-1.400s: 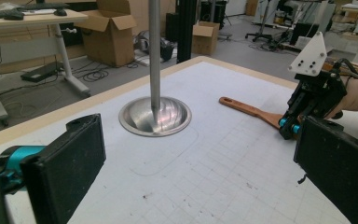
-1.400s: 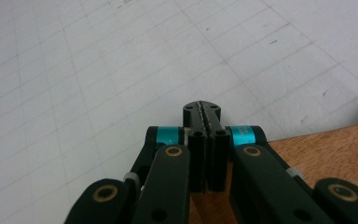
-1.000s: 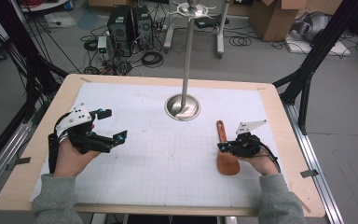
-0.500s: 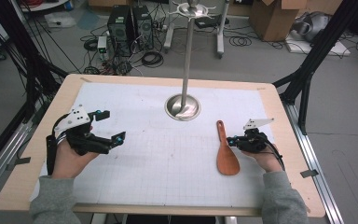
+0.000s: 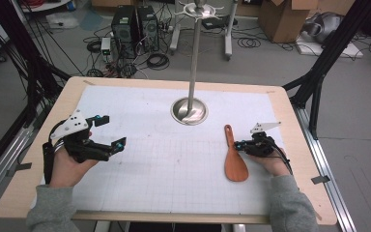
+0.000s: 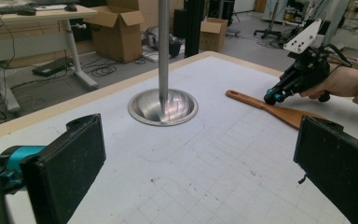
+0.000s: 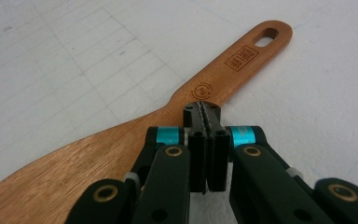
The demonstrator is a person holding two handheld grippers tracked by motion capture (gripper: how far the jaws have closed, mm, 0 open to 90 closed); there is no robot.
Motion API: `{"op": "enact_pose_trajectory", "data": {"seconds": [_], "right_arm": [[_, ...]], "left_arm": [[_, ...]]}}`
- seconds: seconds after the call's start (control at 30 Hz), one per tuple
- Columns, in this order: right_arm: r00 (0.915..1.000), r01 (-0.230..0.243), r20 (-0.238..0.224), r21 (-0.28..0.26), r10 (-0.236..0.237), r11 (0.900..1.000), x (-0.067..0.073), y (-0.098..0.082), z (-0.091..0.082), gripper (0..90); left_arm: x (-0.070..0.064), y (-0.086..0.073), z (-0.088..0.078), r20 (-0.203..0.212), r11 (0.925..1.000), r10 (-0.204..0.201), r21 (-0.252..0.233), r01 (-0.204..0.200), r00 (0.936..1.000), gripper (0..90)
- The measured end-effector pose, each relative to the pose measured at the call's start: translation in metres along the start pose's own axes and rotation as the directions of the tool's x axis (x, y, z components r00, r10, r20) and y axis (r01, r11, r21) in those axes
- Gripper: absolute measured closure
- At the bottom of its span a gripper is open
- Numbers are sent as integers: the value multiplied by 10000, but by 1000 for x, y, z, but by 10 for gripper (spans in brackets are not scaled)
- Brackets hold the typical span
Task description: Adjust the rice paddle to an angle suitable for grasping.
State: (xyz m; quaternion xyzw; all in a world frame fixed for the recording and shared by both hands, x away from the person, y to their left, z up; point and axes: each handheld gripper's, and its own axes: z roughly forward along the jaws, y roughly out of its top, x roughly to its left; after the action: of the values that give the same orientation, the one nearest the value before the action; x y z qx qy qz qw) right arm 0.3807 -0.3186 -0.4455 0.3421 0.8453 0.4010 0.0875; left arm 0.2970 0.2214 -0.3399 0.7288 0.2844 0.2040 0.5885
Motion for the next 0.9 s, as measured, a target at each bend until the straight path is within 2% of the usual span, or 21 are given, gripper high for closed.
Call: {"op": "enact_pose_trajectory", "data": {"seconds": [0.17,0.47,0.9], "right_arm": [[10000,9,-88,-49,-9,10000,1,1,2,893],[9984,201,-519,-105,-206,9997,5,4,9,893],[9964,559,-643,56,-554,9984,9,12,16,893]], "left_arm": [[-1,0,-3,56,10000,-66,-64,66,10000,26],[1,-1,-7,-126,9999,-100,-57,99,9999,26],[1,-3,-15,-273,9999,-127,-70,125,9995,26]]}}
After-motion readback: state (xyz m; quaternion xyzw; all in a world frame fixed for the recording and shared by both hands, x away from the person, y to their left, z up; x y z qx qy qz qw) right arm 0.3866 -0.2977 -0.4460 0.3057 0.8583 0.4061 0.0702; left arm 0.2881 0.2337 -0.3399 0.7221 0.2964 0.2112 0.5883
